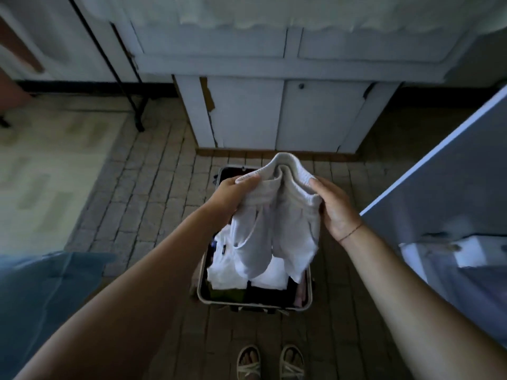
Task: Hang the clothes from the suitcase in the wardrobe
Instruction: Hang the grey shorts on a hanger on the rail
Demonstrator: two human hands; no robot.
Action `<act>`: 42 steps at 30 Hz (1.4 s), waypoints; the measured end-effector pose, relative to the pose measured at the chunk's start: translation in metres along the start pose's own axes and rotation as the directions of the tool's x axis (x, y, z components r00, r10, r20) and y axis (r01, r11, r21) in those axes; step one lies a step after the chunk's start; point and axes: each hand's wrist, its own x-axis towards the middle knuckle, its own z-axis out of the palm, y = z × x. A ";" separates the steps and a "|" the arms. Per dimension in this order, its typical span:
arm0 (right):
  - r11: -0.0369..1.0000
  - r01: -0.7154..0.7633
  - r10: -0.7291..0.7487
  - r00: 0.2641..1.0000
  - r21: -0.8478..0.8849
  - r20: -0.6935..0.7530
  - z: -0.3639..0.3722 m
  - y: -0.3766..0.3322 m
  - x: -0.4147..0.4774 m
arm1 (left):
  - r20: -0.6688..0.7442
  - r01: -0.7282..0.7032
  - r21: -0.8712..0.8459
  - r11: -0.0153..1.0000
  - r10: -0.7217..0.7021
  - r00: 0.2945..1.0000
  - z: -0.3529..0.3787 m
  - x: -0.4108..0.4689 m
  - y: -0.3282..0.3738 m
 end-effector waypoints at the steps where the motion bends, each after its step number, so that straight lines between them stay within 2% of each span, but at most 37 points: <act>1: 1.000 0.025 -0.025 1.000 -0.001 -0.015 -0.002 -0.021 -0.010 | 0.012 -0.007 0.012 1.000 0.007 1.000 0.004 -0.011 0.020; 9: 0.980 0.192 -0.200 0.954 -0.056 -0.225 -0.055 -0.163 -0.095 | 0.078 -0.164 0.234 0.958 0.150 0.986 0.053 -0.059 0.153; 12: 0.947 0.290 -0.319 0.900 -0.139 -0.297 -0.091 -0.203 -0.126 | 0.118 -0.233 0.298 0.926 0.207 0.971 0.087 -0.056 0.191; 15: 0.922 0.345 -0.387 0.841 -0.176 -0.377 -0.128 -0.239 -0.160 | 0.224 -0.290 0.303 0.908 0.228 0.948 0.132 -0.056 0.220; 19: 0.892 0.388 -0.450 0.737 -0.230 -0.504 -0.180 -0.270 -0.205 | 0.378 -0.304 0.295 0.906 0.182 0.908 0.205 -0.061 0.246; 22: 0.877 0.424 -0.468 0.646 -0.226 -0.604 -0.223 -0.287 -0.243 | 0.493 -0.318 0.261 0.911 0.158 0.856 0.272 -0.070 0.255; 27: 0.866 0.450 -0.438 0.475 -0.218 -0.763 -0.304 -0.301 -0.307 | 0.672 -0.413 0.229 0.882 0.164 0.722 0.390 -0.099 0.258; 32: 0.845 0.483 -0.444 0.391 -0.231 -0.806 -0.375 -0.316 -0.365 | 0.783 -0.524 0.121 0.843 0.244 0.573 0.493 -0.142 0.258; 34: 0.840 0.494 -0.426 0.346 -0.224 -0.836 -0.394 -0.323 -0.384 | 0.811 -0.531 0.095 0.842 0.244 0.531 0.526 -0.157 0.258; 38: 0.819 0.516 -0.397 0.193 -0.251 -0.897 -0.430 -0.334 -0.422 | 0.858 -0.505 0.053 0.861 0.220 0.464 0.590 -0.177 0.259; 42: 0.820 0.522 -0.362 0.157 -0.234 -0.919 -0.460 -0.334 -0.455 | 0.892 -0.467 0.038 0.883 0.180 0.414 0.646 -0.197 0.262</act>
